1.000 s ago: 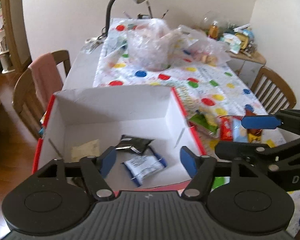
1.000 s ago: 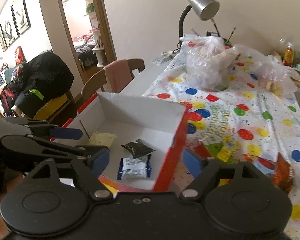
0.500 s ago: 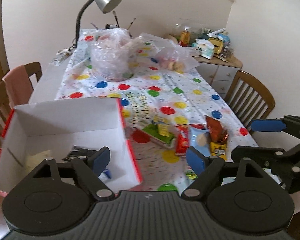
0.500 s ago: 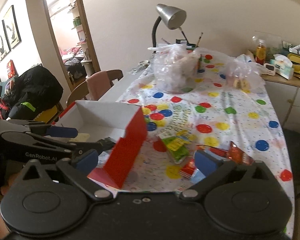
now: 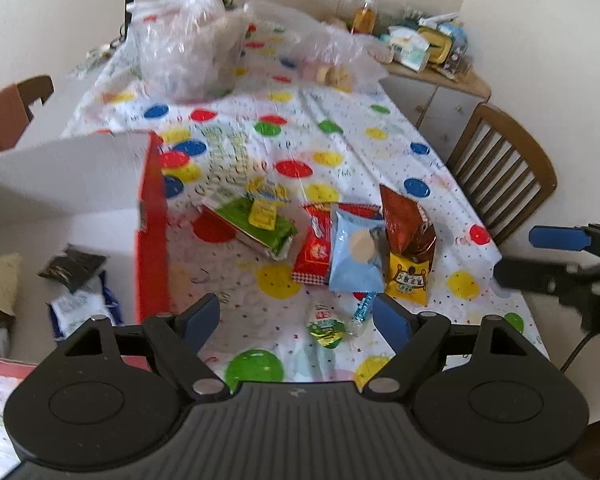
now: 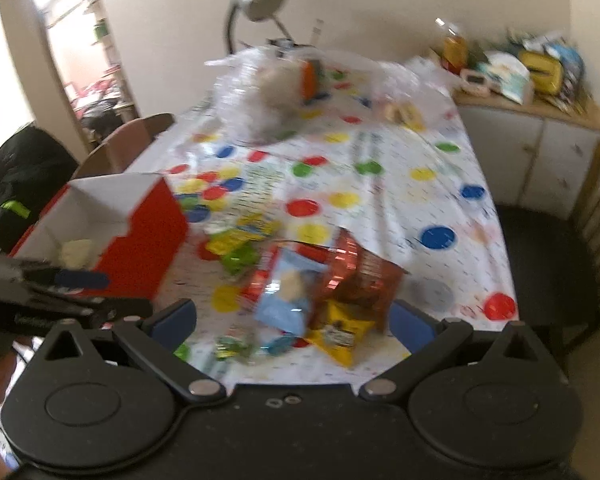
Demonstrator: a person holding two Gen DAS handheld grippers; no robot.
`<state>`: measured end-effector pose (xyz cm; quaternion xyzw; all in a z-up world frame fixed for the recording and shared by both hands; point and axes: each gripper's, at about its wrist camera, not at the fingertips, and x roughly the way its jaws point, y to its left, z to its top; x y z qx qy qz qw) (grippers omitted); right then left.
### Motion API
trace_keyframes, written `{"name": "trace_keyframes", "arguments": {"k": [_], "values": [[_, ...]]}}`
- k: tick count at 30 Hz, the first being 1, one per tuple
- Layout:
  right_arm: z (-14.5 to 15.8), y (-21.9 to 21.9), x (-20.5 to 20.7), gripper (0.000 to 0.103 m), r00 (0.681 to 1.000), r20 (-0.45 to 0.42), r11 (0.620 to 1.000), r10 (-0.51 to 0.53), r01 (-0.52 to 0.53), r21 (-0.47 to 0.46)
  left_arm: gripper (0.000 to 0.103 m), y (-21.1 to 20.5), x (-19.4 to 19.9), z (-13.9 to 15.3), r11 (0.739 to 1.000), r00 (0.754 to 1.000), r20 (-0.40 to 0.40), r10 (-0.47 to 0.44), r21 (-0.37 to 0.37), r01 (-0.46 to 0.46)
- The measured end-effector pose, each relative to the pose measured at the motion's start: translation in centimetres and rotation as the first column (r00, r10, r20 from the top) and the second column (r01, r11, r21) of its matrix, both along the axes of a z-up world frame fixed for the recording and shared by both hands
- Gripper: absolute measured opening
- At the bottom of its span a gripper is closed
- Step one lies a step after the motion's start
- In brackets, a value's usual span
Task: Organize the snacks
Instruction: 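Move both tools back toward the remaining snack pile, then grasp the brown Oreo bag with the right tool while the left tool grasps the green-and-white cup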
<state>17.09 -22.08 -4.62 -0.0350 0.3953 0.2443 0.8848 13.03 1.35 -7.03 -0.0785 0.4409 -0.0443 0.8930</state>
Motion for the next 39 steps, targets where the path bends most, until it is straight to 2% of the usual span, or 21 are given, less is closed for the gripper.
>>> {"name": "trace_keyframes", "arguments": {"k": [7, 11, 18, 23, 27, 29, 32, 35, 37, 39], "values": [[-2.7, -1.9, 4.2, 0.102, 0.998, -0.035, 0.995, 0.047, -0.05, -0.088, 0.084, -2.5, 2.2, -2.9, 1.0, 0.997, -0.081, 0.005, 0.014, -0.004], [-4.1, -1.6, 6.6, 0.098, 0.989, -0.052, 0.976, 0.141, -0.148, -0.162, 0.084, -3.4, 3.4, -4.2, 1.0, 0.993, -0.115, 0.021, 0.021, -0.018], [-6.5, 0.6, 9.1, 0.089, 0.94, -0.053, 0.893, 0.337, -0.337, -0.298, 0.084, -4.3, 4.7, -6.8, 0.998, 0.983, -0.172, 0.065, 0.035, -0.06], [-7.9, 1.7, 10.3, 0.08, 0.91, -0.066, 0.84, 0.41, -0.404, -0.363, 0.083, -4.5, 5.3, -8.1, 0.996, 0.977, -0.195, 0.081, 0.045, -0.073], [-8.6, 2.3, 10.8, 0.075, 0.886, -0.06, 0.808, 0.459, -0.445, -0.385, 0.07, -5.2, 5.7, -8.7, 0.996, 0.977, -0.201, 0.073, 0.062, -0.062], [-8.8, 2.6, 10.9, 0.069, 0.871, -0.054, 0.788, 0.488, -0.466, -0.402, 0.066, -5.6, 5.7, -8.9, 0.996, 0.978, -0.197, 0.063, 0.076, -0.049], [-9.3, 2.9, 11.0, 0.068, 0.856, -0.045, 0.763, 0.515, -0.482, -0.43, 0.057, -6.2, 5.7, -9.4, 0.996, 0.979, -0.201, 0.042, 0.091, -0.024], [-9.5, 3.0, 11.1, 0.062, 0.853, -0.036, 0.763, 0.521, -0.484, -0.429, 0.051, -6.4, 5.6, -9.5, 0.995, 0.981, -0.191, 0.04, 0.095, -0.022], [-9.6, 2.9, 11.2, 0.053, 0.856, -0.032, 0.766, 0.516, -0.478, -0.43, 0.041, -6.3, 5.7, -9.5, 0.995, 0.982, -0.185, 0.041, 0.092, -0.024], [-9.5, 2.8, 11.2, 0.049, 0.862, -0.033, 0.775, 0.506, -0.471, -0.421, 0.036, -6.2, 5.6, -9.5, 0.996, 0.983, -0.181, 0.043, 0.09, -0.027]]}}
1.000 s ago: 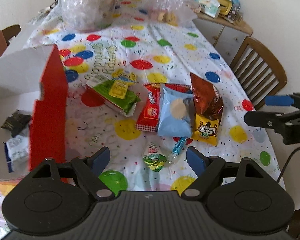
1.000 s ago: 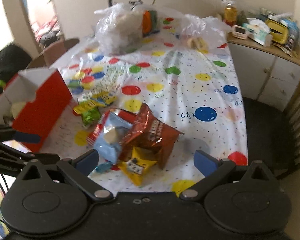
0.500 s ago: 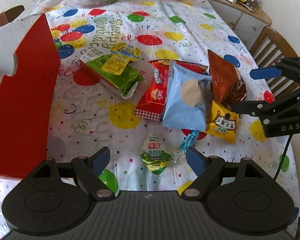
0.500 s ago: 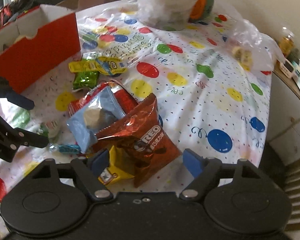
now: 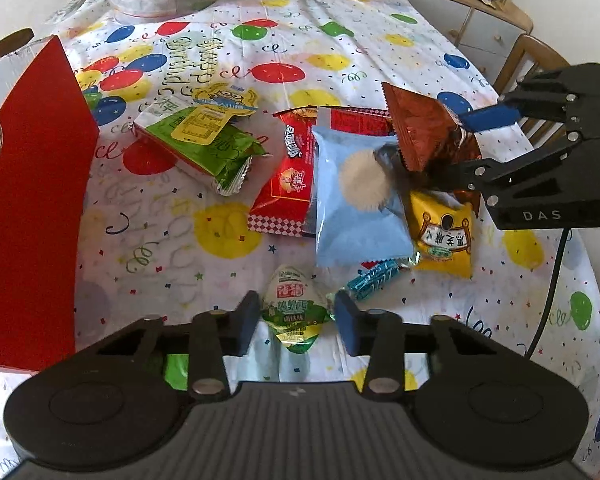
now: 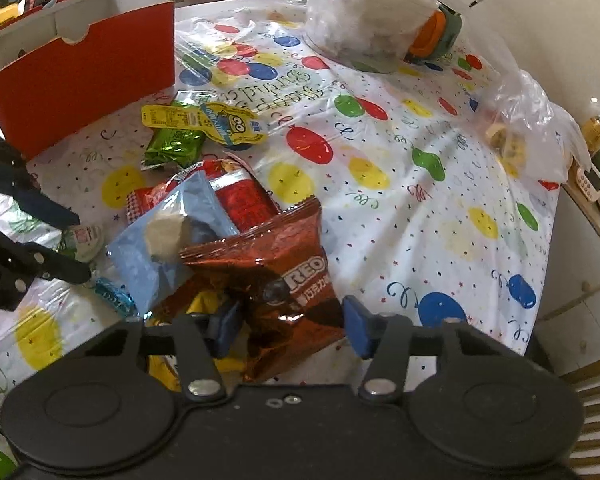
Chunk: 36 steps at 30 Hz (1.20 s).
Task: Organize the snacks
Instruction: 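Grasp the brown Oreo bag with the right tool while the left tool grasps the green-and-white cup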
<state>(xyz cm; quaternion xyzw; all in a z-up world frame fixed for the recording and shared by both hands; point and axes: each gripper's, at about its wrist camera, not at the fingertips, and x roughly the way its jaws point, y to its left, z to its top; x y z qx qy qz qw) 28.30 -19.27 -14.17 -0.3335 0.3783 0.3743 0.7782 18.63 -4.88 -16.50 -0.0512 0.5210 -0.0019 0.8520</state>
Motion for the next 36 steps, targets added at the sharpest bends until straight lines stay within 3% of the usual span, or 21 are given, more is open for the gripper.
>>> {"name": "trace_keyframes", "arguments": {"k": [4, 10, 23, 36], "values": [[0.1, -0.2, -0.5, 0.037, 1.0, 0.008, 0.999, -0.028, 0.028, 0.019, 0.035, 0.1, -0.3, -0.1, 1.0, 1.0, 0.011, 0.002, 0.003, -0.002], [0.5, -1.2, -1.2, 0.031, 0.993, 0.006, 0.991, -0.114, 0.114, 0.066, 0.034, 0.4, -0.5, -0.1, 1.0, 1.0, 0.015, 0.011, -0.012, -0.011], [3.1, -3.4, -4.2, 0.03, 0.971, -0.03, 0.957, -0.237, 0.239, 0.167, 0.034, 1.5, -1.8, 0.8, 0.999, 0.999, 0.032, 0.028, -0.039, -0.027], [6.2, -2.2, -9.2, 0.03, 0.952, -0.087, 0.924, -0.293, 0.305, 0.233, 0.034, 3.6, -4.9, 4.9, 0.998, 0.993, 0.111, 0.031, -0.057, -0.024]]}}
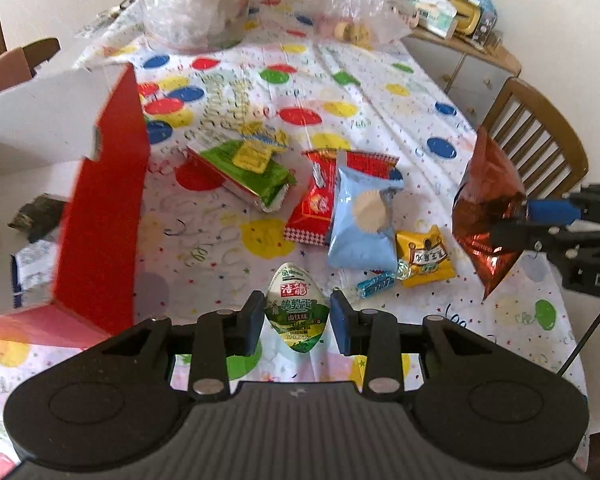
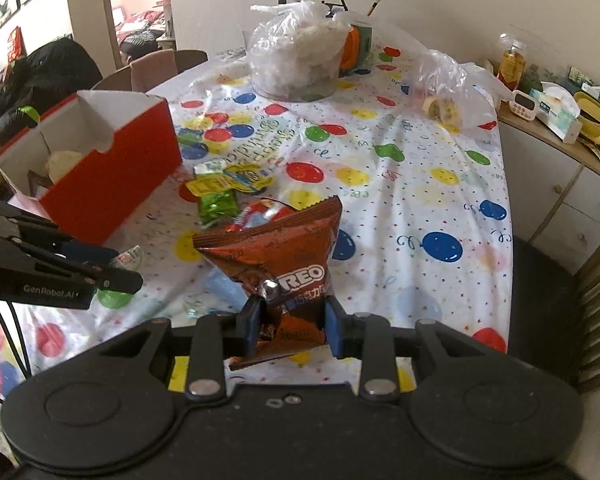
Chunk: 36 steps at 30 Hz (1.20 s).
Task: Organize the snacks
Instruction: 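Grasp the brown Oreo bag with the right tool while the left tool grasps the green-and-white cup, then carry the Oreo bag and green-and-white cup over the red box and open both tools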
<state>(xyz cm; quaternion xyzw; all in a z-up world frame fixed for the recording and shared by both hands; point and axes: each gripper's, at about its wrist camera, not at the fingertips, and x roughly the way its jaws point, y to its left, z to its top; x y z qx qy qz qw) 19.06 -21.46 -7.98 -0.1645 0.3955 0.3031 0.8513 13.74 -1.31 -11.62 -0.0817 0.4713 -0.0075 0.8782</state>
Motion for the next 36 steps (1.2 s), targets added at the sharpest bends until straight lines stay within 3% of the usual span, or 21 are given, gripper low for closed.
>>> {"name": "trace_keyframes", "arguments": {"k": [8, 19, 36], "values": [[1.9, 2.7, -2.9, 0.03, 1.0, -0.01, 0.999, -0.008, 0.009, 0.037, 0.034, 3.4, -2.6, 3.3, 1.0, 0.998, 0.069, 0.013, -0.015, -0.012], [4.2, 9.5, -6.3, 0.03, 1.0, -0.004, 0.996, 0.008, -0.007, 0.09, 0.034, 9.5, -4.9, 7.1, 0.999, 0.988, 0.146, 0.04, -0.005, -0.039], [4.7, 21.7, -7.9, 0.03, 0.999, -0.02, 0.993, 0.026, -0.023, 0.116, 0.034, 20.3, -6.7, 8.7, 0.994, 0.98, 0.171, 0.1, 0.019, -0.105]]}}
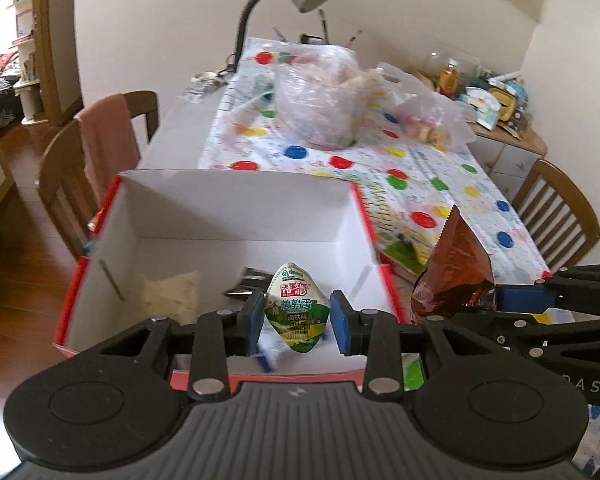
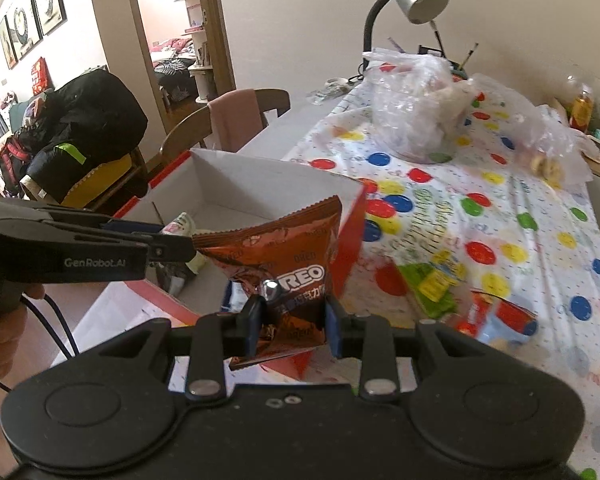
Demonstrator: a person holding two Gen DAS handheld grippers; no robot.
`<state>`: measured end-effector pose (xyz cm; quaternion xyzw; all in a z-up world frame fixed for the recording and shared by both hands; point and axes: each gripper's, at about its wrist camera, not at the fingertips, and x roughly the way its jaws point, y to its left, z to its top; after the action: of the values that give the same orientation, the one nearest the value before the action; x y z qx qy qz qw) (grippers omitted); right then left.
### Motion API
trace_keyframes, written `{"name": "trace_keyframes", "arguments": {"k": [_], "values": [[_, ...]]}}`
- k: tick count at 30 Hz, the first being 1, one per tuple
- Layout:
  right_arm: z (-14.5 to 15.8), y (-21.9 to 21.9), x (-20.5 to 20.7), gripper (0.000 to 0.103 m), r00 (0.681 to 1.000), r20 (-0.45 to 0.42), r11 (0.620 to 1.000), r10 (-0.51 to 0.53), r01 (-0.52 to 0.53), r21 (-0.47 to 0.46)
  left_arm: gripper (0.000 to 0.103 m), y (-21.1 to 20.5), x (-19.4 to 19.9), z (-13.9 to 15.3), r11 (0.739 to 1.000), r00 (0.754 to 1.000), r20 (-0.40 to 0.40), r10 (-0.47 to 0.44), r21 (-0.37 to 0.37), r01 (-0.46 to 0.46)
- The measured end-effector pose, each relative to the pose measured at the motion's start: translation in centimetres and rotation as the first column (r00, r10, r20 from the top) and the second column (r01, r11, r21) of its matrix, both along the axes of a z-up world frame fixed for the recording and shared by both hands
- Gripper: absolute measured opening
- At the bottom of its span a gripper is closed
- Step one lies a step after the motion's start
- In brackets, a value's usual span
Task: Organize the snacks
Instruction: 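Carry the Oreo bag and green-and-white cup over the red box and open both tools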
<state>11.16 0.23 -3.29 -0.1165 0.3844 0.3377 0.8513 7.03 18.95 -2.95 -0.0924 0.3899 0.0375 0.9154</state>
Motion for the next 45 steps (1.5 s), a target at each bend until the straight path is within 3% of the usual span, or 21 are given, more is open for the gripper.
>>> {"name": "trace_keyframes", "arguments": {"k": [8, 17, 27, 36, 40, 45], "values": [[-1.7, 4.8, 0.7, 0.03, 0.999, -0.032, 0.999, -0.006, 0.005, -0.034, 0.035, 4.8, 0.2, -1.2, 0.999, 0.998, -0.037, 0.048, 0.011, -0.048], [-3.5, 8.5, 1.7, 0.023, 0.999, -0.041, 0.995, 0.016, -0.02, -0.094, 0.035, 8.2, 1.0, -3.5, 0.996, 0.993, -0.09, 0.081, 0.032, -0.079], [-6.0, 9.9, 2.0, 0.027, 0.994, -0.102, 0.99, 0.028, -0.042, -0.138, 0.035, 8.0, 2.1, -6.8, 0.999, 0.983, -0.182, 0.028, 0.038, -0.022], [-6.5, 9.4, 2.0, 0.032, 0.992, -0.125, 0.991, 0.012, -0.028, -0.133, 0.036, 7.4, 2.1, -7.3, 0.999, 0.981, -0.191, 0.021, 0.049, -0.012], [-6.4, 9.0, 1.9, 0.037, 0.992, -0.124, 0.992, 0.007, -0.023, -0.122, 0.052, 7.0, 2.0, -6.9, 0.999, 0.983, -0.183, 0.019, 0.05, -0.01], [-5.9, 8.3, 1.6, 0.043, 0.993, -0.122, 0.995, -0.001, -0.011, -0.094, 0.055, 6.6, 1.5, -6.2, 0.999, 0.986, -0.166, 0.018, 0.049, -0.01]]}}
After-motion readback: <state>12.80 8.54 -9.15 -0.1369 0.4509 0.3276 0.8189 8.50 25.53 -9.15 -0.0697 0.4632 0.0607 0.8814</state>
